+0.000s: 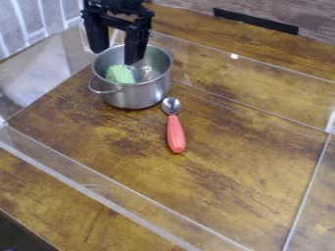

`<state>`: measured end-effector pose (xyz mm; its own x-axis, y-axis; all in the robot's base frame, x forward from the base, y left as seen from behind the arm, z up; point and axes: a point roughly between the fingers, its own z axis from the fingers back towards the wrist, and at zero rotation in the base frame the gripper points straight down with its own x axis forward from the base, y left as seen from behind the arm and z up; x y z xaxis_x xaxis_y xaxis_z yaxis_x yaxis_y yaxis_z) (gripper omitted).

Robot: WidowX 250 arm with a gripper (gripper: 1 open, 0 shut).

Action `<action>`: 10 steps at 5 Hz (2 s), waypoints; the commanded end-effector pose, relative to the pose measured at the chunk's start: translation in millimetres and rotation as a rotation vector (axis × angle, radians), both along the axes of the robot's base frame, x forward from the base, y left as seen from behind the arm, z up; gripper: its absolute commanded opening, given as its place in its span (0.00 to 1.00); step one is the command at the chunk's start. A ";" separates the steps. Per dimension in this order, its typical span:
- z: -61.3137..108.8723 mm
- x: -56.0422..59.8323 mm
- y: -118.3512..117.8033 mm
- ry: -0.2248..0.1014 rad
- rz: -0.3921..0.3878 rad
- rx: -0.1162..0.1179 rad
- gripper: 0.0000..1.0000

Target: Put the green object in the silver pot

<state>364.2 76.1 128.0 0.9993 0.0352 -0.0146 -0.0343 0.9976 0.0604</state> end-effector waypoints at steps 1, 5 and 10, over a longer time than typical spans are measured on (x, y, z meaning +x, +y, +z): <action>15.3 11.0 -6.1 -0.064 -0.009 0.008 1.00; -5.7 18.0 14.7 -0.063 -0.070 -0.008 1.00; 14.0 34.9 4.2 -0.053 0.010 -0.052 1.00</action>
